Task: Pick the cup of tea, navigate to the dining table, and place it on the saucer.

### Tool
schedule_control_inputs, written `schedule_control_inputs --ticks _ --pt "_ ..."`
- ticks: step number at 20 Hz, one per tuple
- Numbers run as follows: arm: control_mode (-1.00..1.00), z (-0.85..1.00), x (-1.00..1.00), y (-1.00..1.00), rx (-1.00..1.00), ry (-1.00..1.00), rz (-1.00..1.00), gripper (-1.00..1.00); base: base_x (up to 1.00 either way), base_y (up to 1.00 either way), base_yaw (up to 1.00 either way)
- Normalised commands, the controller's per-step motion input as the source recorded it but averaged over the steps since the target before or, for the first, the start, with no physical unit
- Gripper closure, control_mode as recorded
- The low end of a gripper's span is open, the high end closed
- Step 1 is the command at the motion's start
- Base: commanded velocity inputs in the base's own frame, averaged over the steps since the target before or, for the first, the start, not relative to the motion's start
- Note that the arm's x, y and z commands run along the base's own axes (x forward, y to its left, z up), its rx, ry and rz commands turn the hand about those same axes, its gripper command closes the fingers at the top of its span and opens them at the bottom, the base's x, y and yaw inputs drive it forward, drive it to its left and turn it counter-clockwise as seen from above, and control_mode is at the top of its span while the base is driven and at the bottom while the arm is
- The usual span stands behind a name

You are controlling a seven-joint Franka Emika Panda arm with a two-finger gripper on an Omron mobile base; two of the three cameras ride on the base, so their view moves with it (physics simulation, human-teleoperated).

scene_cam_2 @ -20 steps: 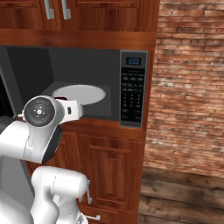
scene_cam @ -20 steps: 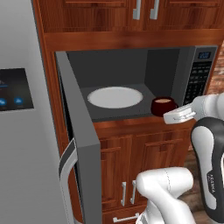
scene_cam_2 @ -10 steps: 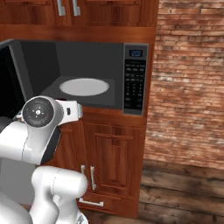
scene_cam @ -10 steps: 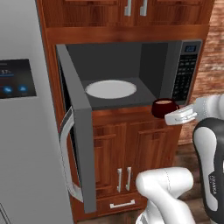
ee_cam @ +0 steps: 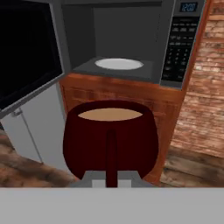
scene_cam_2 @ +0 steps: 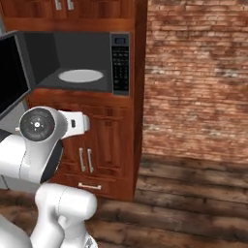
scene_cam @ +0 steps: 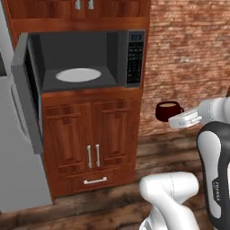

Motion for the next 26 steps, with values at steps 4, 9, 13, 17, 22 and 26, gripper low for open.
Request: schedule_control_inputs --ticks 4,9,13,17,22,26 --pt "1.0 0.0 0.0 0.0 0.0 0.0 0.0 1.0 -0.56 -1.0 0.47" --pt "1.0 0.0 0.0 0.0 0.0 0.0 0.0 1.0 -0.21 -0.95 0.68" --pt "1.0 0.0 0.0 0.0 0.0 0.0 0.0 1.0 0.23 -0.56 0.84" --pt "1.0 0.0 0.0 0.0 0.0 0.0 0.0 1.0 0.34 -0.55 0.82" --pt "1.0 0.0 0.0 0.0 0.0 0.0 0.0 1.0 0.8 -0.26 0.71" --pt "1.0 0.0 0.0 0.0 0.0 0.0 0.0 1.0 0.83 -0.06 0.74"
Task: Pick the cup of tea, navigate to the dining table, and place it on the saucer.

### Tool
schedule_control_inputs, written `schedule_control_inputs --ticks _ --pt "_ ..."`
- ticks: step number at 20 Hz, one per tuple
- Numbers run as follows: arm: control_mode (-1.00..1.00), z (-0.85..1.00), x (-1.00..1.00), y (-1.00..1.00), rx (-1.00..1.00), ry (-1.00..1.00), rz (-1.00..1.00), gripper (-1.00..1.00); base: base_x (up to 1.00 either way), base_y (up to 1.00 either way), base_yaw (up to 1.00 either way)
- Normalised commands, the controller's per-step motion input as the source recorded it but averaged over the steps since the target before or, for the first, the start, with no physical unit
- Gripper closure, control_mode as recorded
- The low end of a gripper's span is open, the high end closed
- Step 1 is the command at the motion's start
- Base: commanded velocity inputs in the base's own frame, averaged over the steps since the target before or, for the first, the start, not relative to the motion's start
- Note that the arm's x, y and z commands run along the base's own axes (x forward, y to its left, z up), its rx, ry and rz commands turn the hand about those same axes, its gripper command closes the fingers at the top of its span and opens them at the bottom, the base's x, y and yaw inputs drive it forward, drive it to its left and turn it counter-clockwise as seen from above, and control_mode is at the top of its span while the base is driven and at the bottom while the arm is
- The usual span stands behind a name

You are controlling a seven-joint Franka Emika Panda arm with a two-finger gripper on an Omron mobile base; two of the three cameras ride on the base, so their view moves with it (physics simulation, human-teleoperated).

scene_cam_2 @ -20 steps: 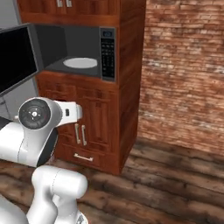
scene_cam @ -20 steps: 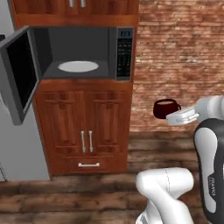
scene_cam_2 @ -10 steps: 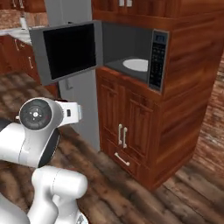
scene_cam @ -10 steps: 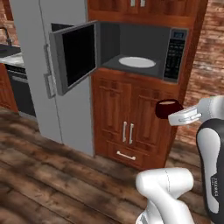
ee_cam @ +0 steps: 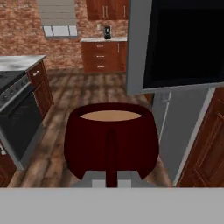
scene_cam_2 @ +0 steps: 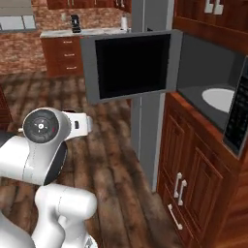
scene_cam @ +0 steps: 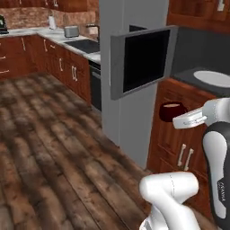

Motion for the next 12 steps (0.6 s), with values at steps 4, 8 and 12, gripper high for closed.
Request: schedule_control_inputs --ticks 4,8,12 --pt "1.0 0.0 0.0 0.0 0.0 0.0 0.0 1.0 0.81 -0.01 0.75" --pt "1.0 0.0 0.0 0.0 0.0 0.0 0.0 1.0 0.85 -0.03 0.66" --pt "1.0 0.0 0.0 0.0 0.0 0.0 0.0 1.0 0.75 -0.01 0.62"
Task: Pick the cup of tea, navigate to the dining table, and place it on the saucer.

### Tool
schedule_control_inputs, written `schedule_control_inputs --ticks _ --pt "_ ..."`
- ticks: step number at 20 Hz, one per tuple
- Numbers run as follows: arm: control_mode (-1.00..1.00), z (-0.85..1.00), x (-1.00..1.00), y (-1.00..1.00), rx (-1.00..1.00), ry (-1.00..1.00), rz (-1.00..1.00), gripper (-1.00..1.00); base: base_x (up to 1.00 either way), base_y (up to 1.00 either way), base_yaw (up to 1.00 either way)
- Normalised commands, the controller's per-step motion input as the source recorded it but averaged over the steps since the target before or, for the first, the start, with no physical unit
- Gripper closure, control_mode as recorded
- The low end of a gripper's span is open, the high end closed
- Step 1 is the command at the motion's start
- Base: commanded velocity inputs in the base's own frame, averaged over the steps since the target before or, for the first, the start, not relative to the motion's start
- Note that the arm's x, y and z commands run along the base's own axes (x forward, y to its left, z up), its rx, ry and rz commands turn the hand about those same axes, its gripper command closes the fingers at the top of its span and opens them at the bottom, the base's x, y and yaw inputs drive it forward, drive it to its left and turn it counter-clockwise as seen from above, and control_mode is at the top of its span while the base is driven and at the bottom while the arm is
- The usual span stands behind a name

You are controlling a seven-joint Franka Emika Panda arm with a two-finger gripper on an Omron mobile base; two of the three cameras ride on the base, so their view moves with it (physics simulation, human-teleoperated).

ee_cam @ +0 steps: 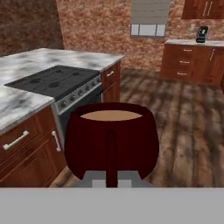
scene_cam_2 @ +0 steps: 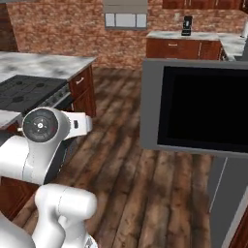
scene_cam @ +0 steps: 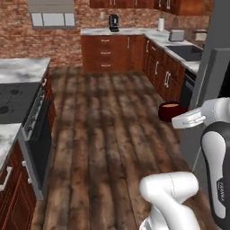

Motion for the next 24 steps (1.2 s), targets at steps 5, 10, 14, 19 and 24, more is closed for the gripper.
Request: schedule_control_inputs --ticks 5,10,14,19,24 --pt "1.0 0.0 0.0 0.0 0.0 0.0 0.0 1.0 0.63 -0.12 0.62" --pt "1.0 0.0 0.0 0.0 0.0 0.0 0.0 1.0 0.55 -0.23 0.61" --pt "1.0 0.0 0.0 0.0 0.0 0.0 0.0 1.0 0.5 -0.2 0.6" --pt "1.0 0.0 0.0 0.0 0.0 0.0 0.0 1.0 0.52 -0.14 0.55" --pt "1.0 0.0 0.0 0.0 0.0 0.0 0.0 1.0 0.46 -0.12 0.54"
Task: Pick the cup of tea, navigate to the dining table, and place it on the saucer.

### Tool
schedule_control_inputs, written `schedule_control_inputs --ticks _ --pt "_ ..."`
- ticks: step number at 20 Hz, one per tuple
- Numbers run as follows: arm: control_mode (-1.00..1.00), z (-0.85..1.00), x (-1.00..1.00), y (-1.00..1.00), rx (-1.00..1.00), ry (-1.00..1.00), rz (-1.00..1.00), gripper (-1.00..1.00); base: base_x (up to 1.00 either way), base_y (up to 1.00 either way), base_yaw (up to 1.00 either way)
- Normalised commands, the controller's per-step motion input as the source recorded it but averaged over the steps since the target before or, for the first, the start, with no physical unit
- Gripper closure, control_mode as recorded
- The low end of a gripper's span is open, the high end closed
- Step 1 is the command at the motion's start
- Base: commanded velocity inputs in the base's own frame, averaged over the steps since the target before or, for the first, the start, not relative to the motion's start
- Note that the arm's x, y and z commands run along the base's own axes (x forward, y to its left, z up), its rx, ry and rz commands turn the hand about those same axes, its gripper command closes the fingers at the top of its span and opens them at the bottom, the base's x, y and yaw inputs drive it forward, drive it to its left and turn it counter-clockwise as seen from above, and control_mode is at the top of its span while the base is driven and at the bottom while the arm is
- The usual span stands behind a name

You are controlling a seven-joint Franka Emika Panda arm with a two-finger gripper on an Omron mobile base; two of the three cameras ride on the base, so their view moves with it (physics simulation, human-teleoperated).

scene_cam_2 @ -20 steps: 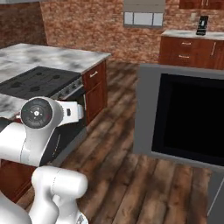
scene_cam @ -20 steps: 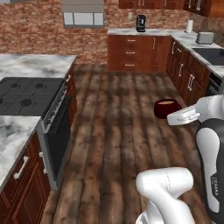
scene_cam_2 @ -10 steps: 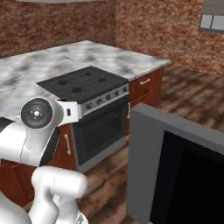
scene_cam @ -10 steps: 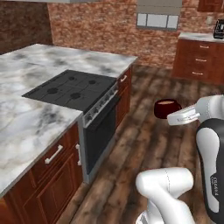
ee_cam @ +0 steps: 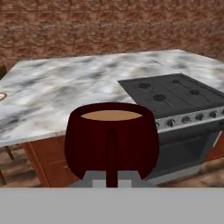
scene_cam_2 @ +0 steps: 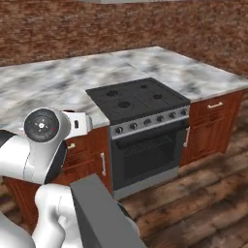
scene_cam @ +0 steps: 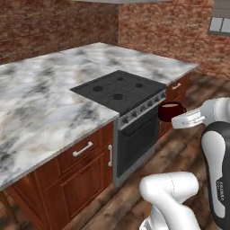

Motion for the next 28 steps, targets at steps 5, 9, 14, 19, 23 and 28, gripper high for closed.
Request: schedule_control_inputs --ticks 5,9,14,19,23,28 --pt "1.0 0.0 0.0 0.0 0.0 0.0 0.0 1.0 0.22 -0.04 0.52" --pt "1.0 0.0 0.0 0.0 0.0 0.0 0.0 1.0 0.02 0.0 0.56" --pt "1.0 0.0 0.0 0.0 0.0 0.0 0.0 1.0 0.02 0.61 0.3" --pt "1.0 0.0 0.0 0.0 0.0 0.0 0.0 1.0 0.41 1.0 0.15" --pt "1.0 0.0 0.0 0.0 0.0 0.0 0.0 1.0 0.49 1.0 0.11" --pt "1.0 0.0 0.0 0.0 0.0 0.0 0.0 1.0 0.21 1.0 0.06"
